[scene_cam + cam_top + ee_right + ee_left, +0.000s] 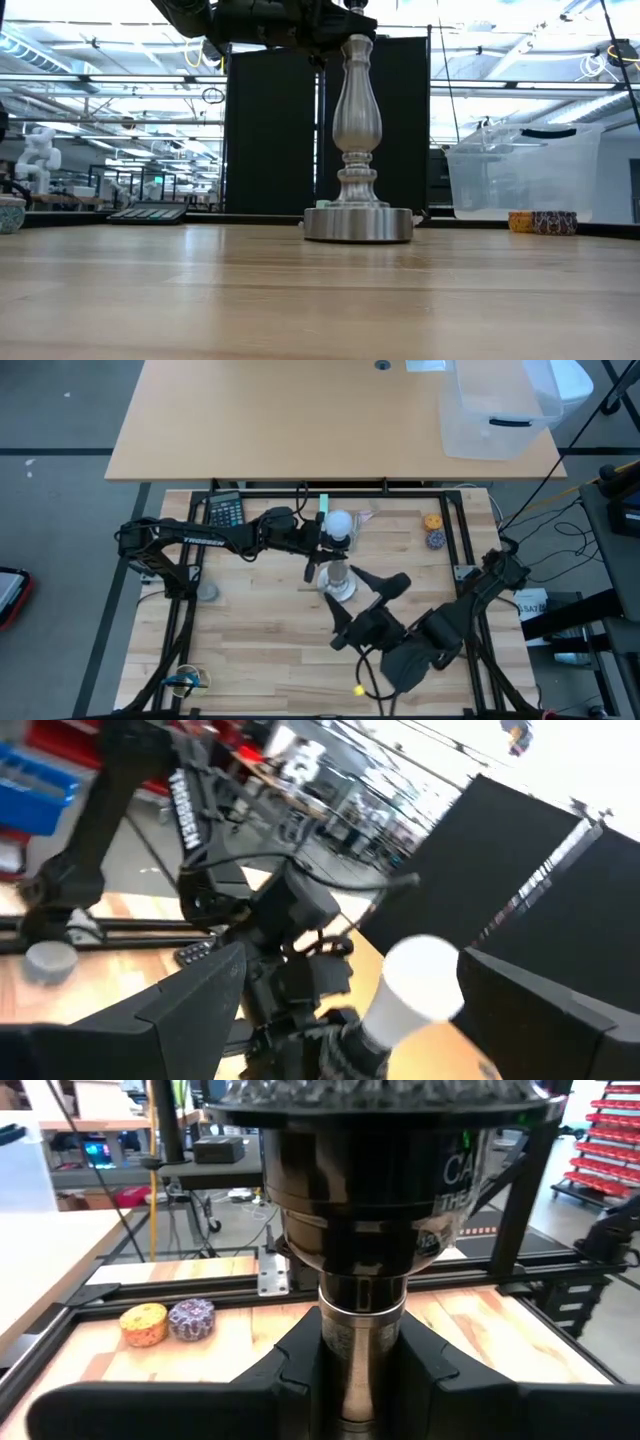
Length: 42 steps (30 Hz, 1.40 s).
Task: Screw lightbulb
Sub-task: Remove the white lightbulb from the desk lamp
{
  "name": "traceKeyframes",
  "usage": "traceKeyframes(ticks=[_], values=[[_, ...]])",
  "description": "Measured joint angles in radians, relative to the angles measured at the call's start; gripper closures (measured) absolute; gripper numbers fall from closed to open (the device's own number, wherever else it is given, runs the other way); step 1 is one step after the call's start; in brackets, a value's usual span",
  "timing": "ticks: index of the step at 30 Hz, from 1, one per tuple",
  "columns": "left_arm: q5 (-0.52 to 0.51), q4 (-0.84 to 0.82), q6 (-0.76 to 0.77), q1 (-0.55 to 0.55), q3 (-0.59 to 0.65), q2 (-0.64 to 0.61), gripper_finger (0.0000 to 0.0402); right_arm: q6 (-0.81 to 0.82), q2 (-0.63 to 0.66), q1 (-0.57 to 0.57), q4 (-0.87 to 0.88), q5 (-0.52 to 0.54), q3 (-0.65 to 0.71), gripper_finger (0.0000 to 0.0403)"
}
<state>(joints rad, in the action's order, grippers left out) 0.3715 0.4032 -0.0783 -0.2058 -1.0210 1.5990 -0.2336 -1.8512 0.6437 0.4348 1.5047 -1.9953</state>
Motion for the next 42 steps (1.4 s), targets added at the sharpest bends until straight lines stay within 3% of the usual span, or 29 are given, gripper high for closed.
traceKeyframes(ticks=[3, 10, 13, 34, 42], values=[[-0.021, 0.003, -0.001, 0.000, 0.000, 0.000, 0.0331, 0.172, -0.019, -0.003, 0.087, 0.062, 0.000, 0.0053], [-0.030, 0.003, -0.001, 0.000, 0.000, 0.000, 0.0331, 0.716, -0.033, -0.069, 0.397, 0.068, 0.000, 0.0053], [-0.033, 0.002, -0.005, 0.002, 0.000, 0.000, 0.0331, 0.842, -0.038, -0.108, 0.487, 0.066, 0.001, 0.0053], [-0.049, 0.002, -0.033, 0.019, -0.001, -0.001, 0.0331, 0.850, -0.014, -0.295, 0.485, 0.063, 0.000, 0.0053], [-0.050, 0.001, -0.035, 0.019, -0.001, -0.001, 0.0331, 0.850, -0.014, -0.339, 0.465, 0.007, 0.000, 0.0072]])
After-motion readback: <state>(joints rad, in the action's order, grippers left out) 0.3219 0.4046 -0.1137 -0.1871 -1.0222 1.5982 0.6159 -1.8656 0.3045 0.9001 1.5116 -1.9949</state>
